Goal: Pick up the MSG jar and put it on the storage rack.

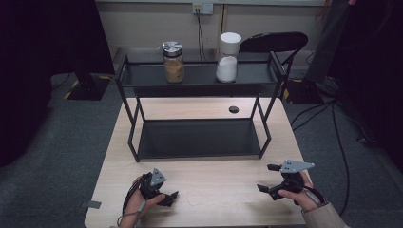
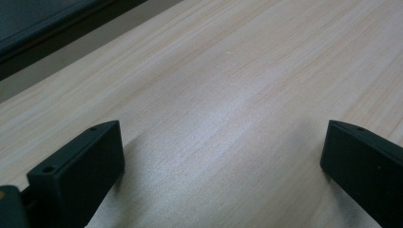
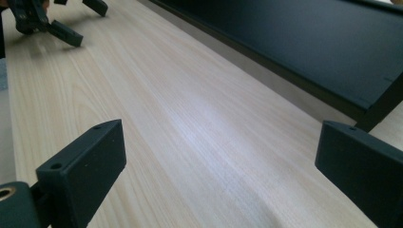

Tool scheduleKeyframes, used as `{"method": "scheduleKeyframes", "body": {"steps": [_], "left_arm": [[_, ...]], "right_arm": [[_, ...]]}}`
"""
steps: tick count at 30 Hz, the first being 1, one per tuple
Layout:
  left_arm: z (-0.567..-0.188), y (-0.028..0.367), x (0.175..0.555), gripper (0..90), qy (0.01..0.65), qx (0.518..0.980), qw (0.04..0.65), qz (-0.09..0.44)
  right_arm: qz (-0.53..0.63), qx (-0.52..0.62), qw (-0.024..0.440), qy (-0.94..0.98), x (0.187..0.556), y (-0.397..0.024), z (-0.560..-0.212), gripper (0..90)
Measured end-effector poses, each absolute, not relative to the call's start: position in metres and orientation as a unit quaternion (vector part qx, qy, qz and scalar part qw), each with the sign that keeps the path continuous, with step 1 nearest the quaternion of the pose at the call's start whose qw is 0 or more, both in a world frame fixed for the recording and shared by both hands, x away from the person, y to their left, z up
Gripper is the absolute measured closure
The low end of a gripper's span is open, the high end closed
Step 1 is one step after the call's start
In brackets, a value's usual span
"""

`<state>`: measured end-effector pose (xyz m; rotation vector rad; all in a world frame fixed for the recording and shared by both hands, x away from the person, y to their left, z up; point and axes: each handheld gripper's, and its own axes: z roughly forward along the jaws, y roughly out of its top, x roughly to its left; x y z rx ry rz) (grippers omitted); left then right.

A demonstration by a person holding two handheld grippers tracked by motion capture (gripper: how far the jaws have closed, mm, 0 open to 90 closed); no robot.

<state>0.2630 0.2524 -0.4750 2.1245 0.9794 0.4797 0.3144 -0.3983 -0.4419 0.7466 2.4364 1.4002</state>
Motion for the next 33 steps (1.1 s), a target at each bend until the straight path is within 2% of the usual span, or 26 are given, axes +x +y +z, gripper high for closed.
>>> {"method": "scheduleKeyframes", "body": {"steps": [22,33], "left_arm": [[-0.475,0.252,0.263,0.0,0.381,0.827,0.368,0.187],[-0.475,0.252,0.263,0.0,0.381,0.827,0.368,0.187]], "right_arm": [[0.418,0.257,0.139,0.86,0.315,-0.39,-0.459,2.1],[0.384,0.263,0.136,0.875,0.32,-0.385,-0.462,2.9]]}}
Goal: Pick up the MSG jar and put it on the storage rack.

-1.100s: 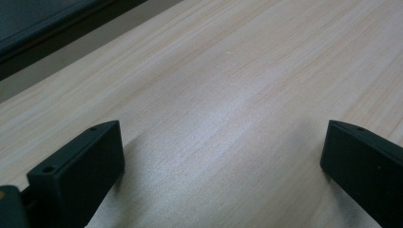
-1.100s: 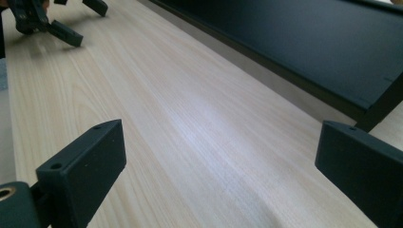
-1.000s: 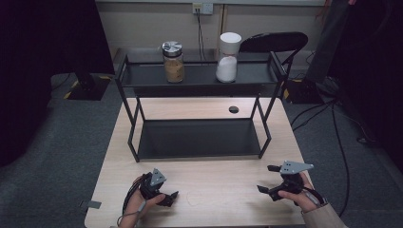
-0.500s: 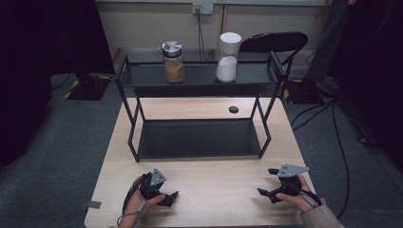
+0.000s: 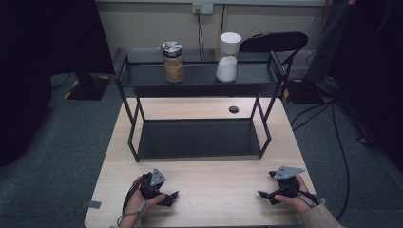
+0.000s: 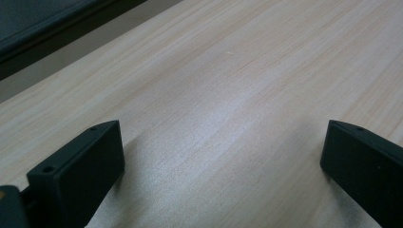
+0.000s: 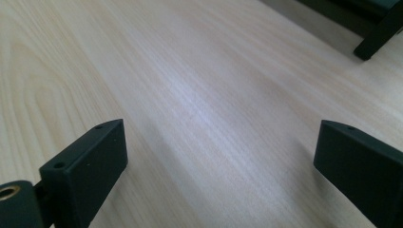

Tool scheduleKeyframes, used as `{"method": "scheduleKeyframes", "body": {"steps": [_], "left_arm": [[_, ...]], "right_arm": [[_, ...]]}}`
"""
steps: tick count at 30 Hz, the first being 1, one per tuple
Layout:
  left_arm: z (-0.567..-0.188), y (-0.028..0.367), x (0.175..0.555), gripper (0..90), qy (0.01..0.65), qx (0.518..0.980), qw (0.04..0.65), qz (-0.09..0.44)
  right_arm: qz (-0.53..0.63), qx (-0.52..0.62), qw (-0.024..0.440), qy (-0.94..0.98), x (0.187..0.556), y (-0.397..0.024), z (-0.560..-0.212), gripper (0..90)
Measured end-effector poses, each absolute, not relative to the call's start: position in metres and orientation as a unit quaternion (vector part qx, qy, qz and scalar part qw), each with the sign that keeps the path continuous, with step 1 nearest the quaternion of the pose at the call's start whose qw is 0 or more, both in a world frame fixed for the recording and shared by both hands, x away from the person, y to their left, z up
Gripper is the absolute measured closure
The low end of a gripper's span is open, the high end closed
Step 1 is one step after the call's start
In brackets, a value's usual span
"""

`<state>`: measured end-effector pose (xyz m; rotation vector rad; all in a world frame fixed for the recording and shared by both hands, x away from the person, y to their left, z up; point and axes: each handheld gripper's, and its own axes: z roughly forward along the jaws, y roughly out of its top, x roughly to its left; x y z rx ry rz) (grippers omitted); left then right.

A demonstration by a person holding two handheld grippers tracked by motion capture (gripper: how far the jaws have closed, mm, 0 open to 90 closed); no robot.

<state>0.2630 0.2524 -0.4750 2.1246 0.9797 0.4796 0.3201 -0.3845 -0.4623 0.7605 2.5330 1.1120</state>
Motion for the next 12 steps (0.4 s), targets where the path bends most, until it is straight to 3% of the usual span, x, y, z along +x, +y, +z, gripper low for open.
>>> {"method": "scheduleKeyframes", "body": {"steps": [12], "left_arm": [[-0.4749,0.2523,0.2628,0.0,0.382,0.827,0.367,0.187]], "right_arm": [[0.375,0.263,0.145,0.877,0.3189,-0.3806,-0.4652,0.0]]}}
